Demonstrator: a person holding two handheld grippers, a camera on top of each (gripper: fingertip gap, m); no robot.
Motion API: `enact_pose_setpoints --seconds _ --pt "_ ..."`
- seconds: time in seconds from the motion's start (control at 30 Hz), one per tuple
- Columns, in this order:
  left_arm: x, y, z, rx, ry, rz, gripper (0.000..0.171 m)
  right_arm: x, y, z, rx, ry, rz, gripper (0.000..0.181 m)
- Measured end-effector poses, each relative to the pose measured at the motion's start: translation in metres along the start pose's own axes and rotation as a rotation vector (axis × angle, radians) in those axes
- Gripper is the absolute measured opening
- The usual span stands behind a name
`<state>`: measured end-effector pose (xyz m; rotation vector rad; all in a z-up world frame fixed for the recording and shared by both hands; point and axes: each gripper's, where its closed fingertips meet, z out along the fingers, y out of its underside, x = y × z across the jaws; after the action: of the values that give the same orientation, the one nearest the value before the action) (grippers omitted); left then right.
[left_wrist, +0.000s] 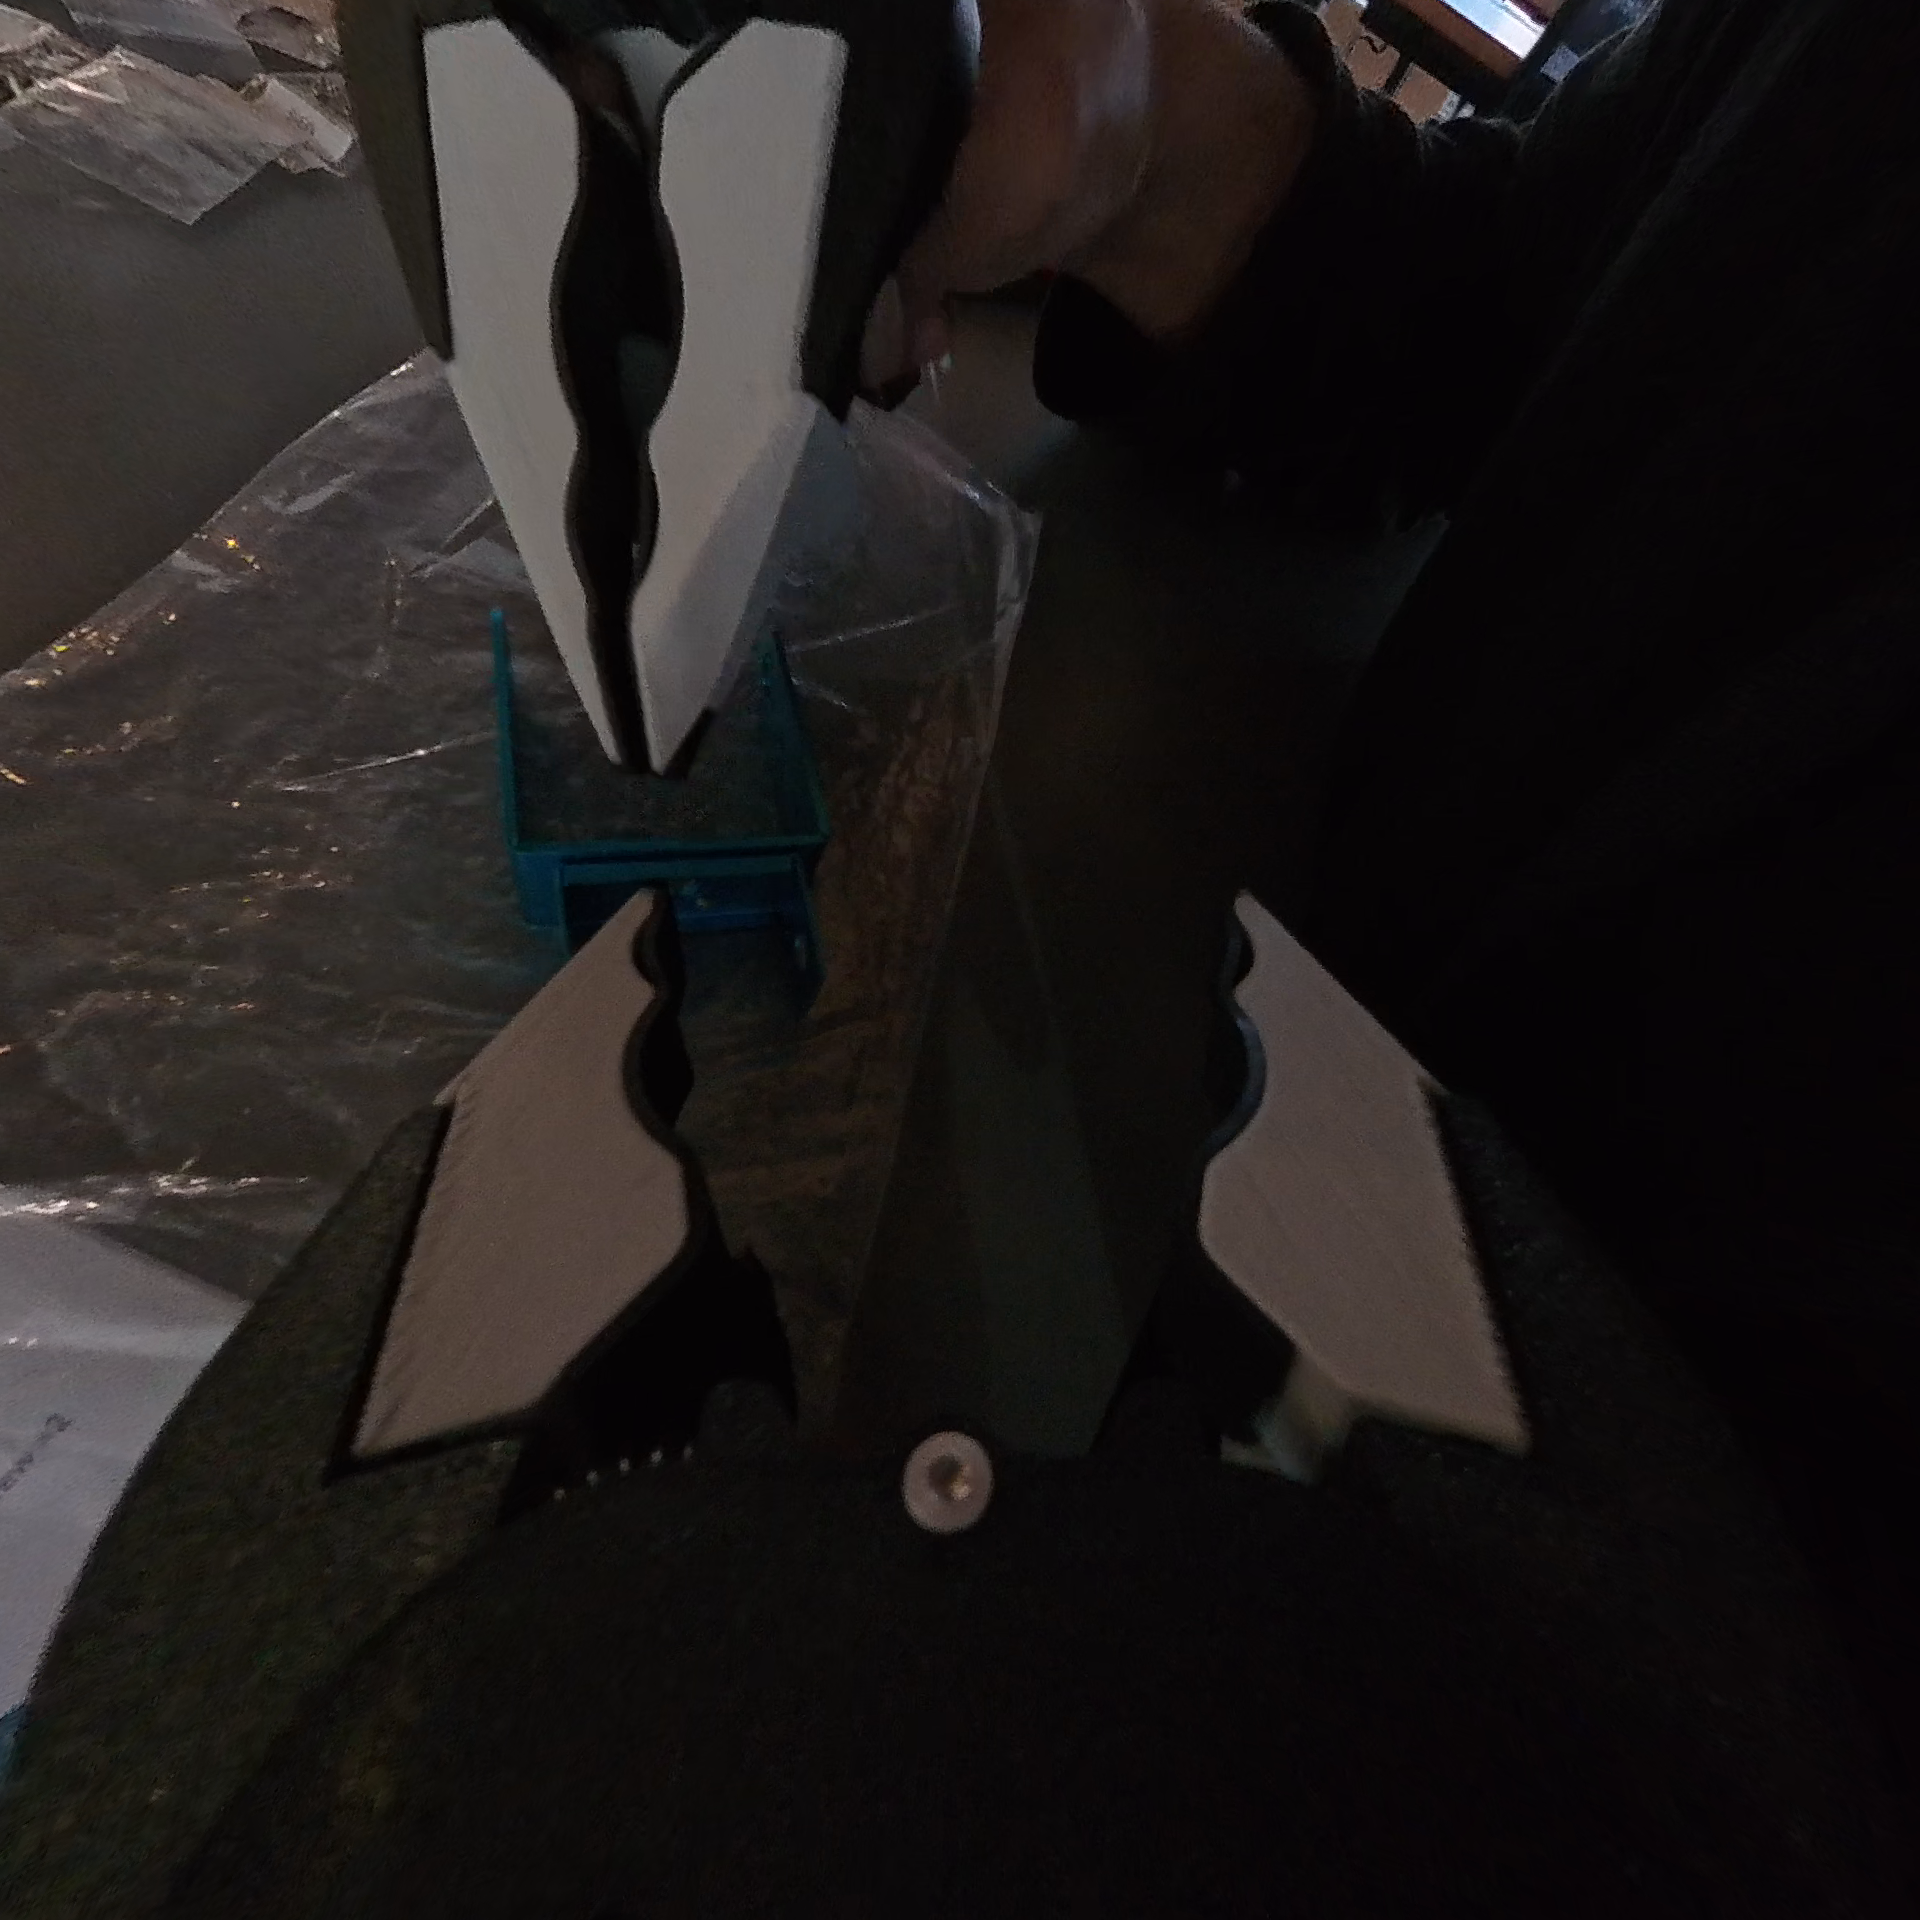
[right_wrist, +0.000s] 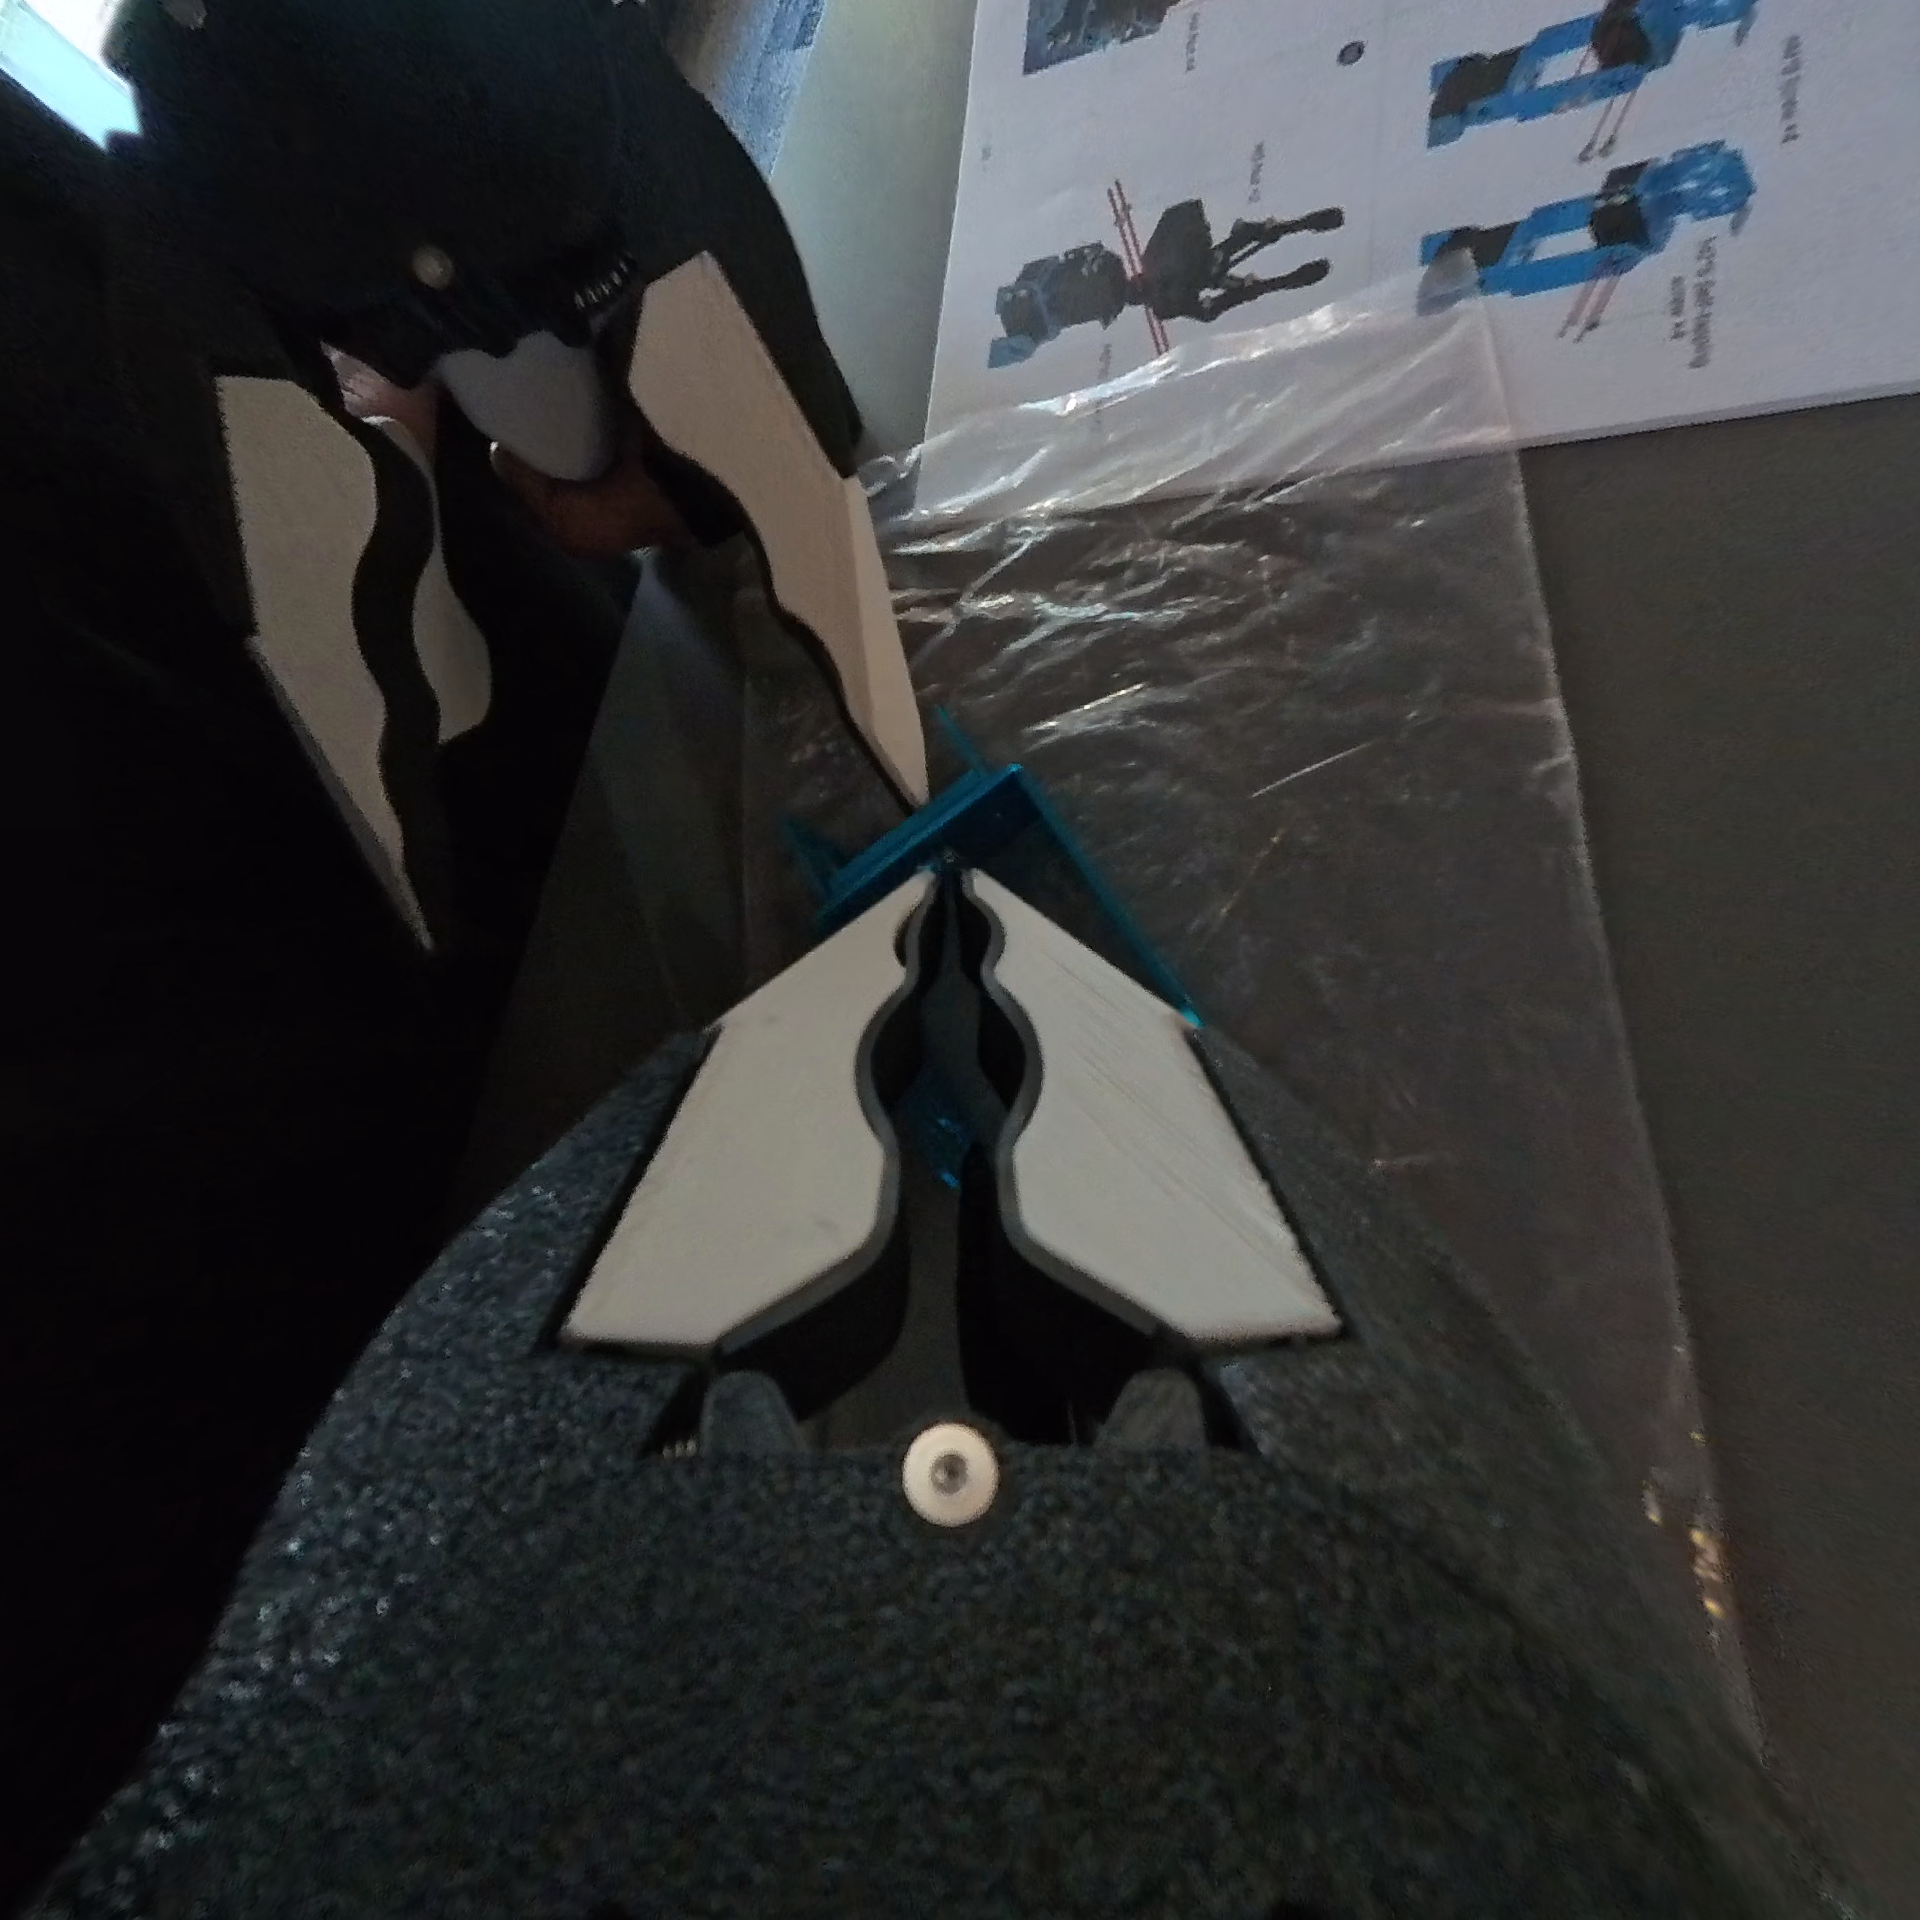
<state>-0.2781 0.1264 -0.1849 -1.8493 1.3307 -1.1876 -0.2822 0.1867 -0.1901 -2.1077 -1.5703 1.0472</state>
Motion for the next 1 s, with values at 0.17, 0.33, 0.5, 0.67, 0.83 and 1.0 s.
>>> enact_pose_setpoints --seconds 0.17,0.33,0.5,0.67,0.83,1.0 --pt "0.002 0.002 -0.01 0.009 -0.033 0.047 0.101 0.003 -0.011 -0.026 0.067 0.024 -0.093 0.014" --pt "-0.007 -0.007 -0.027 0.087 -0.068 -0.014 0.1 0.008 -0.003 -0.04 0.037 0.003 -0.256 0.061" --pt "-0.027 -0.002 -0.02 0.025 -0.216 -0.003 0.085 0.011 0.02 -0.025 -0.059 -0.033 -0.41 0.076" --pt "-0.036 -0.001 -0.017 -0.002 -0.275 -0.011 0.071 0.022 0.03 -0.015 -0.098 0.013 -0.459 0.076" --pt "-0.04 0.009 -0.015 -0.057 -0.309 0.006 0.07 0.023 0.035 -0.014 -0.105 0.026 -0.454 0.071" --pt "-0.043 0.011 -0.01 -0.069 -0.303 -0.001 0.063 0.022 0.035 -0.012 -0.099 0.017 -0.449 0.064"
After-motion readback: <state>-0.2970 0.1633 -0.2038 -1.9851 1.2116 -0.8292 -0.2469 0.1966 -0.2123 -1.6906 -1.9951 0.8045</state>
